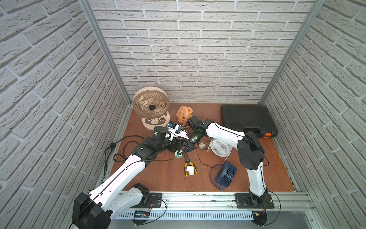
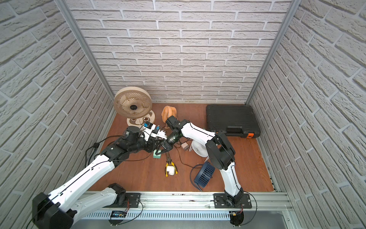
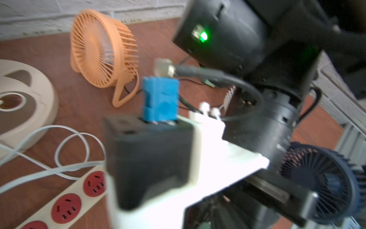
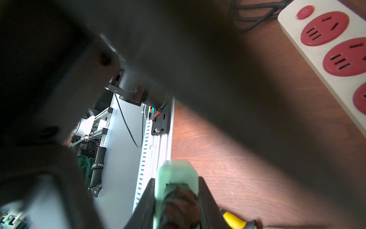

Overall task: Plug the desk fan into the power strip
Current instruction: Pick up the plug from the center of the board, then insert the plug into the socket.

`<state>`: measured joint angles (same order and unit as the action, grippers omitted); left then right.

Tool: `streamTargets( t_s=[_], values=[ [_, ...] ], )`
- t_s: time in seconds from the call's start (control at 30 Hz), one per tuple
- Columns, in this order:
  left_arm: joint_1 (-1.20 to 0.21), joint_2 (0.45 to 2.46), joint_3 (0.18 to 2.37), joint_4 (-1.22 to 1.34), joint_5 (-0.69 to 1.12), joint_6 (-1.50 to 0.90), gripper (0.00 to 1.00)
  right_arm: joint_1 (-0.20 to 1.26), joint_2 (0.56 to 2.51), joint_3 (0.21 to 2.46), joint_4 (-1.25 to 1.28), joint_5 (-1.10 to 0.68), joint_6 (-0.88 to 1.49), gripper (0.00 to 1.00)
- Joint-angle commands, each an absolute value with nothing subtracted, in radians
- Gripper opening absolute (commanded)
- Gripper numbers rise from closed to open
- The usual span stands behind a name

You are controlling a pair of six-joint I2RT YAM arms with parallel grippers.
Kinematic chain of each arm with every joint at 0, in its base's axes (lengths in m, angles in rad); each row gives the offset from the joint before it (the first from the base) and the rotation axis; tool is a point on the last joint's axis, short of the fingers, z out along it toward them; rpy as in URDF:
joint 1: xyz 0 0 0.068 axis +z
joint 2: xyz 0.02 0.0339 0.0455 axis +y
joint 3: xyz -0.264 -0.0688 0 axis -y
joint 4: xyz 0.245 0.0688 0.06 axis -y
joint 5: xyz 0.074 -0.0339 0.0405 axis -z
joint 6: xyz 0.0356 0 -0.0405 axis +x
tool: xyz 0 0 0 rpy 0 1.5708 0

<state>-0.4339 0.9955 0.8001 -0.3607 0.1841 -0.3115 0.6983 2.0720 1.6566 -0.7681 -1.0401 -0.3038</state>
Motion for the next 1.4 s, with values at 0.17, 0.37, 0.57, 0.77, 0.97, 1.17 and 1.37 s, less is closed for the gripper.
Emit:
streamTargets(
  t_s=[0.17,0.37,0.57,0.77,0.97,1.17,1.37],
  values=[
    [-0.209,0.820,0.818,-0.510,0.078,-0.545,0.98,0.743,2.085,1.729,-0.648,-0.820,-0.401,0.03],
    [0.055,0.761,0.743,-0.551,0.160,-0.611,0.96,0.774,2.144,1.825,-0.662,-0.678,-0.537,0.03],
    [0.161,0.857,0.689,-0.457,0.232,-0.644,0.95,0.799,2.258,2.004,-0.761,-0.613,-0.701,0.03],
    [0.171,0.997,0.683,-0.365,0.244,-0.644,0.94,0.809,2.332,2.074,-0.753,-0.550,-0.823,0.03],
    [0.178,1.102,0.685,-0.304,0.248,-0.637,0.92,0.810,2.373,2.098,-0.693,-0.476,-0.857,0.03],
    [0.180,1.143,0.688,-0.275,0.259,-0.631,0.91,0.795,2.393,2.124,-0.652,-0.476,-0.834,0.03],
    [0.177,1.212,0.734,-0.277,0.270,-0.609,0.88,0.780,2.362,2.116,-0.614,-0.536,-0.810,0.03]
  ],
)
